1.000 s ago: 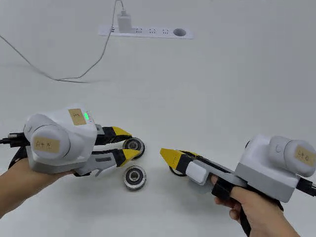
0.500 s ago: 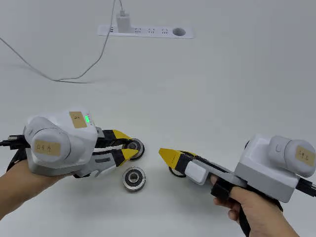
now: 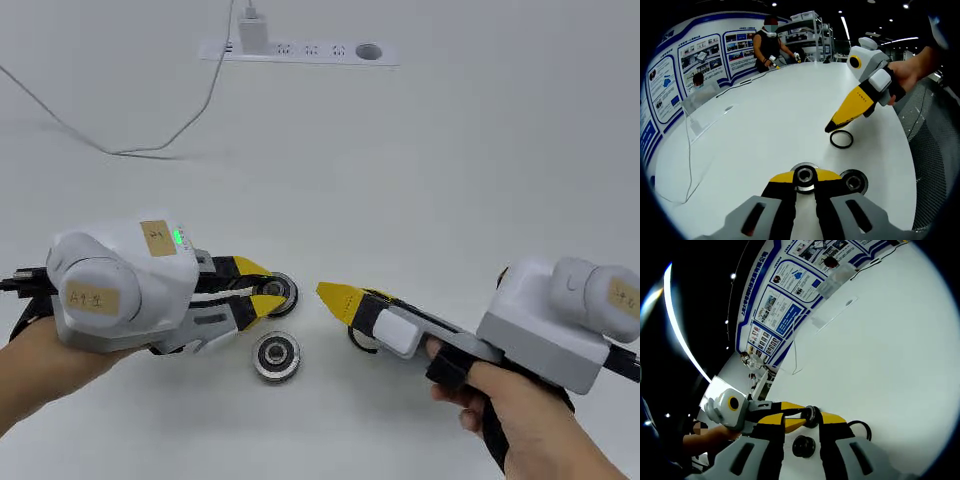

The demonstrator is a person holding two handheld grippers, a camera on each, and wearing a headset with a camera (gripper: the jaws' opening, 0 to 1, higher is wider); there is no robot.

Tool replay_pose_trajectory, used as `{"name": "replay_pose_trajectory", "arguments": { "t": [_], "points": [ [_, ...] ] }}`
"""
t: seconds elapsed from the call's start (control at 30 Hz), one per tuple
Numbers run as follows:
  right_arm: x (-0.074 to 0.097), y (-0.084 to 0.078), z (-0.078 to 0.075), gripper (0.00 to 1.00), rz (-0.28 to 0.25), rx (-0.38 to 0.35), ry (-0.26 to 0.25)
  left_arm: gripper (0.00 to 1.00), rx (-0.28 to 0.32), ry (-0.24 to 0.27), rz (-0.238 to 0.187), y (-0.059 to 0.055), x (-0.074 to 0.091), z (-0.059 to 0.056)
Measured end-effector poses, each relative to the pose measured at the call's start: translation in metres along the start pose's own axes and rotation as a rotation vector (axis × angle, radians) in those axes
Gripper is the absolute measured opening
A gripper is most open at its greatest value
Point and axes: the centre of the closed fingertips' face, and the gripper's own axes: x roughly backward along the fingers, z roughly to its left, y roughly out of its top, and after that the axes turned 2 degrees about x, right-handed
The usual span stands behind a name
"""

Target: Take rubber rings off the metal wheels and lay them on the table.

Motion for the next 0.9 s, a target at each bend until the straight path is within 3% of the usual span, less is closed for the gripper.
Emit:
{"name": "replay_pose_trajectory", "arguments": {
  "t": [0.07,0.27,0.6,0.9],
  "points": [
    [-0.004,-0.001,0.003,0.32,0.005,0.006,0.010,0.13,-0.019,0.001,-0.001,0.000,0.000,-0.001],
    [-0.017,-0.012,0.017,0.49,0.049,-0.018,0.066,0.13,0.000,0.006,-0.015,-0.001,0.000,0.001],
    [-0.032,-0.019,0.010,0.57,0.073,-0.080,0.048,0.13,-0.007,-0.002,-0.025,-0.001,0.000,0.001],
    [-0.040,-0.023,0.009,0.57,0.085,-0.115,0.053,0.13,0.007,-0.002,-0.036,0.002,0.001,-0.002]
  ]
}}
